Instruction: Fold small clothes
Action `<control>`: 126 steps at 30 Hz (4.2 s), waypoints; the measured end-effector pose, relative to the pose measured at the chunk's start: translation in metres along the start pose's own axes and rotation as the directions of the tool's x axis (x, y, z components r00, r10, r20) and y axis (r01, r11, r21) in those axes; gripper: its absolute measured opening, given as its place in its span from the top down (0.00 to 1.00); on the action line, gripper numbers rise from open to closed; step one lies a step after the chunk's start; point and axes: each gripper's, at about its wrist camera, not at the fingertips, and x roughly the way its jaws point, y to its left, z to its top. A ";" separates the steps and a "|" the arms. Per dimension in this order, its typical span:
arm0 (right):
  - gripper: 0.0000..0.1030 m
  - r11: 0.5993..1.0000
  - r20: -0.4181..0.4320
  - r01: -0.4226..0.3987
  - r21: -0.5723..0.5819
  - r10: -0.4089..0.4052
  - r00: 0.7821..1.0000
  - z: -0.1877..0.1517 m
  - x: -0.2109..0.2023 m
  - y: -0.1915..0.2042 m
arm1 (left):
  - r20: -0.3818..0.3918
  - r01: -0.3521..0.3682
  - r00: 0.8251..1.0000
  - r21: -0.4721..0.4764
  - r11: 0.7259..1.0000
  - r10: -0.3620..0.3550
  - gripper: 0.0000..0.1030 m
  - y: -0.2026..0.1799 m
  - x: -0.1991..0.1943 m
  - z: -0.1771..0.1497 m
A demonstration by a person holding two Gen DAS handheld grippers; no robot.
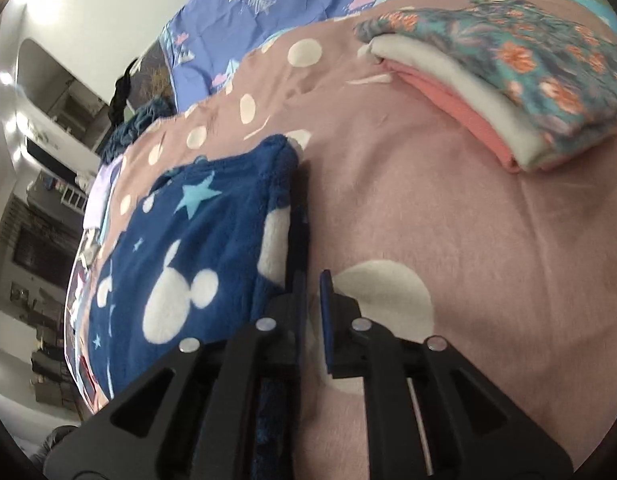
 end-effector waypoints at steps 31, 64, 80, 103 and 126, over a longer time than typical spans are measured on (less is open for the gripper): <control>0.93 0.994 0.061 -0.073 -0.087 0.079 0.995 0.028 0.015 0.010 | 0.035 0.211 0.977 -0.091 0.973 -0.209 0.83 0.018 0.020 0.012; 0.60 0.999 0.110 -0.051 -0.001 0.051 0.993 0.021 -0.018 -0.018 | 0.061 0.261 0.965 -0.076 0.962 -0.256 0.84 -0.009 0.008 0.014; 0.76 0.978 0.024 0.111 -0.179 -0.108 0.994 -0.005 0.032 0.037 | 0.048 0.233 0.972 -0.133 0.963 -0.229 0.76 -0.016 0.016 0.000; 0.72 0.820 0.197 0.443 -0.363 -0.397 0.896 -0.158 -0.045 0.112 | 0.090 0.046 0.996 -0.656 0.753 0.017 0.47 0.132 -0.123 -0.191; 0.43 -0.020 0.466 0.466 -0.885 -0.051 0.883 -0.329 0.105 0.395 | 0.072 -0.022 0.974 -0.914 0.406 0.215 0.82 0.242 -0.191 -0.365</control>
